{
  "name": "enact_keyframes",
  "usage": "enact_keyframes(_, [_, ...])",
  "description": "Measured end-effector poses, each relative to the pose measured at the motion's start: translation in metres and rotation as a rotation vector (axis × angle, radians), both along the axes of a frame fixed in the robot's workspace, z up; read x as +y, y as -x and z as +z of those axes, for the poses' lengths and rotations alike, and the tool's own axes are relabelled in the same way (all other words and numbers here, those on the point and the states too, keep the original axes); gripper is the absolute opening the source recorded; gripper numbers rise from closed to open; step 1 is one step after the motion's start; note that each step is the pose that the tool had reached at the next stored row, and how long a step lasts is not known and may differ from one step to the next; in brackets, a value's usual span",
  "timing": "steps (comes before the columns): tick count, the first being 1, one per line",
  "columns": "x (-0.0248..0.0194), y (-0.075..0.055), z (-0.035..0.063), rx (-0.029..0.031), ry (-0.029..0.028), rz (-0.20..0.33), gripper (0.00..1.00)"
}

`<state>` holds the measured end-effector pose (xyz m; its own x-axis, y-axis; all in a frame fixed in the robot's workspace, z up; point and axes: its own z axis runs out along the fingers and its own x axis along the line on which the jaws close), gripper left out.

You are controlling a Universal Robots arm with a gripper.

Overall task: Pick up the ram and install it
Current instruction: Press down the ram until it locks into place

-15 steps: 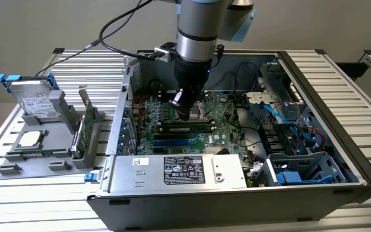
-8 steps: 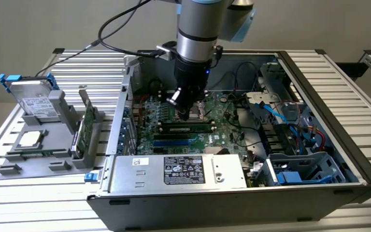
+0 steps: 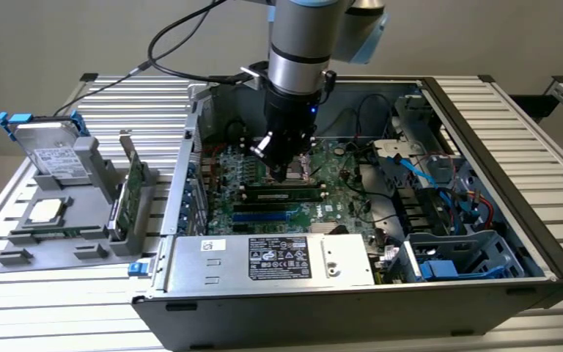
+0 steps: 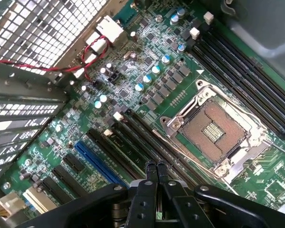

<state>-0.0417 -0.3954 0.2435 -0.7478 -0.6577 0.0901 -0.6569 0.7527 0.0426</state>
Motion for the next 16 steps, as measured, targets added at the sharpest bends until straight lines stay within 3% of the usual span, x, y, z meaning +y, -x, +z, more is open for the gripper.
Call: enact_keyframes(16, [0.0,0.0,0.0,0.0,-0.0102,-0.199,0.1])
